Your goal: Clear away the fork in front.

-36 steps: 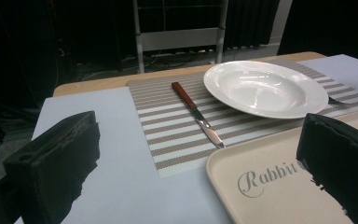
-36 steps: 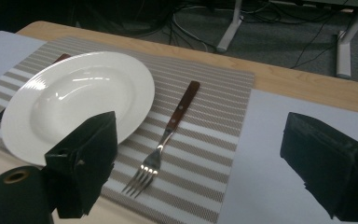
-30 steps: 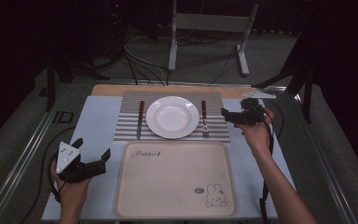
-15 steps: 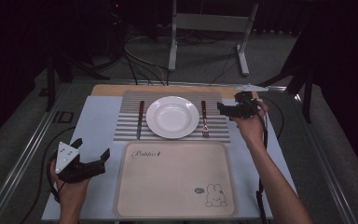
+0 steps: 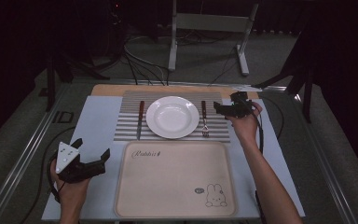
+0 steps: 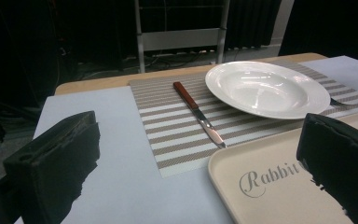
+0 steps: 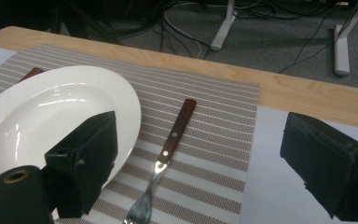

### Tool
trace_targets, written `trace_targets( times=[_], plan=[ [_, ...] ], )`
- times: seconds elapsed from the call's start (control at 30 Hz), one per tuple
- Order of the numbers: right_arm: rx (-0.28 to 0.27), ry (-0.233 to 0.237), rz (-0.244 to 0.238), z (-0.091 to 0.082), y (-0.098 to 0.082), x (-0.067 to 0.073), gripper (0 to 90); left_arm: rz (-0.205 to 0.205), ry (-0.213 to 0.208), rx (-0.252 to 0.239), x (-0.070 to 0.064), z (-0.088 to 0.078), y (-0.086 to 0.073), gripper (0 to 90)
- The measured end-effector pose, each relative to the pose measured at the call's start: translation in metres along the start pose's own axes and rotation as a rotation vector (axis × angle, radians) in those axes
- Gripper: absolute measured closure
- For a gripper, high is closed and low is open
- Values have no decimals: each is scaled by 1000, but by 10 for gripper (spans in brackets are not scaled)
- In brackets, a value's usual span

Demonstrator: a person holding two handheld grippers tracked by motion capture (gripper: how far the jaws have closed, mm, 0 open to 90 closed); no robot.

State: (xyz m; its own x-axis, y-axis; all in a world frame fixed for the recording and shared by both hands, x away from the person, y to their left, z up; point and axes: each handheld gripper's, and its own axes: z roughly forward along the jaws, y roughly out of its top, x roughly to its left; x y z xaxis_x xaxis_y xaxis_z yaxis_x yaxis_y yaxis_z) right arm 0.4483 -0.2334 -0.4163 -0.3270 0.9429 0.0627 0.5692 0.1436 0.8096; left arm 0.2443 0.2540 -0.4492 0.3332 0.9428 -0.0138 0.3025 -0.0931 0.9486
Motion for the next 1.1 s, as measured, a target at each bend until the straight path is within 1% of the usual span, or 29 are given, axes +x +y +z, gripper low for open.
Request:
trace_targets(
  times=[0.27,0.3,0.33,0.43,0.6,0.7,0.83,0.93,1.03,1.1],
  plan=[
    [7,-8,16,19,-5,2,112,-3,0,-1,0,0,0,0],
    [8,-6,32,24,-6,2,112,-4,-1,-2,1,0,0,0],
    [8,-6,32,24,-6,2,112,-3,0,-1,0,0,0,0],
    [12,-6,54,32,-7,2,112,-6,1,-2,1,-1,-1,0],
    [25,-13,62,46,-11,3,113,-19,2,-6,3,-1,-2,0],
    [42,-20,55,54,-14,4,113,-23,3,-4,5,-2,-2,0],
    [63,-25,65,66,-18,5,113,-32,5,-10,5,-3,-2,0],
    [89,-37,56,75,-19,7,116,-38,3,-11,6,-3,-3,0],
    [121,-62,47,84,-21,9,149,-47,0,-9,7,-2,-4,0],
    [143,-70,43,90,-23,11,171,-48,-2,-10,7,-3,-4,0]
  ],
)
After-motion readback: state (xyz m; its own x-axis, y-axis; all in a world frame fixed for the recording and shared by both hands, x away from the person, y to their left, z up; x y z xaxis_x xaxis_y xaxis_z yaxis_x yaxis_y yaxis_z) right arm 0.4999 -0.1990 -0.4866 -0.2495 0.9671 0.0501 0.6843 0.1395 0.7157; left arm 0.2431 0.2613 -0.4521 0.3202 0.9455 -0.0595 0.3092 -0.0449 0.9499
